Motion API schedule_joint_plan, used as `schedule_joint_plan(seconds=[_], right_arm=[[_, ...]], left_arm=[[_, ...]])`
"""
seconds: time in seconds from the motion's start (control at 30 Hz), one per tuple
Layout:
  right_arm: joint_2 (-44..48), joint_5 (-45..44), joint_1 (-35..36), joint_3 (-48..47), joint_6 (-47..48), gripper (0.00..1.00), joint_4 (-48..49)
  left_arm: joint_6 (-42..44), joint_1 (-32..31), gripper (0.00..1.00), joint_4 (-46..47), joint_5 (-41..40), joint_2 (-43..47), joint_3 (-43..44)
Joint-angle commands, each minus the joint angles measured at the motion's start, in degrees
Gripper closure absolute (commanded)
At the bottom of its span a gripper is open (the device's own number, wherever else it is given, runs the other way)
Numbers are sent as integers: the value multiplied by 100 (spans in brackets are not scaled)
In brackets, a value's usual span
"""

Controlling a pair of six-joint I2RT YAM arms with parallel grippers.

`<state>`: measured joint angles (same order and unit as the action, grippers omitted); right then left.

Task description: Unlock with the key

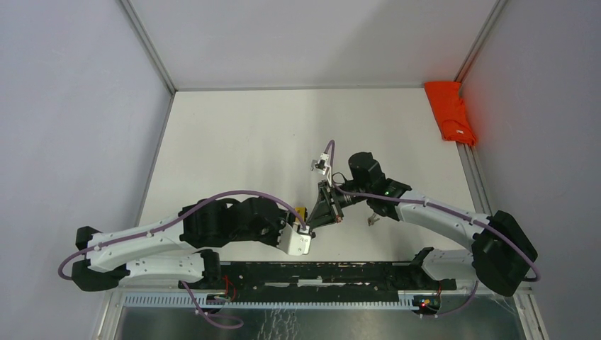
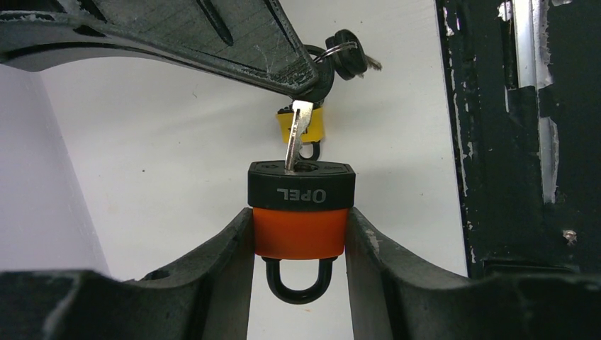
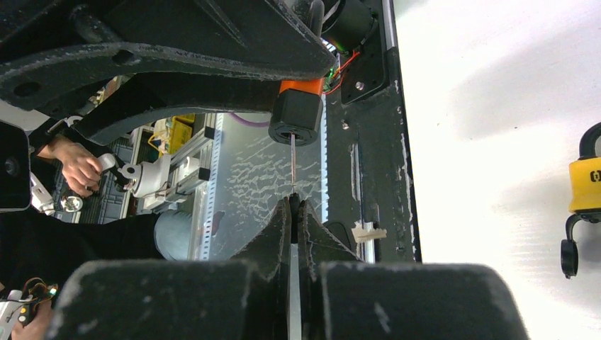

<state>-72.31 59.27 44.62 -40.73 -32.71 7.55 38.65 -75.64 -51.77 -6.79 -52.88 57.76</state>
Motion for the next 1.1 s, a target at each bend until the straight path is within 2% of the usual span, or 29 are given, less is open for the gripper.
schedule_joint_plan(seconds=[0.0,0.4,1.07], right_arm=[[-49,-23,18,-312,27,100,127],[-231,-38,316,-295,29,100,129],[-382,-134,310,-462,22,100,220]], left_arm=[[90,-41,98,273,92,15,236],[82,-49,98,273,44,-5,289],[-68,-57,98,226,306,-29,368]])
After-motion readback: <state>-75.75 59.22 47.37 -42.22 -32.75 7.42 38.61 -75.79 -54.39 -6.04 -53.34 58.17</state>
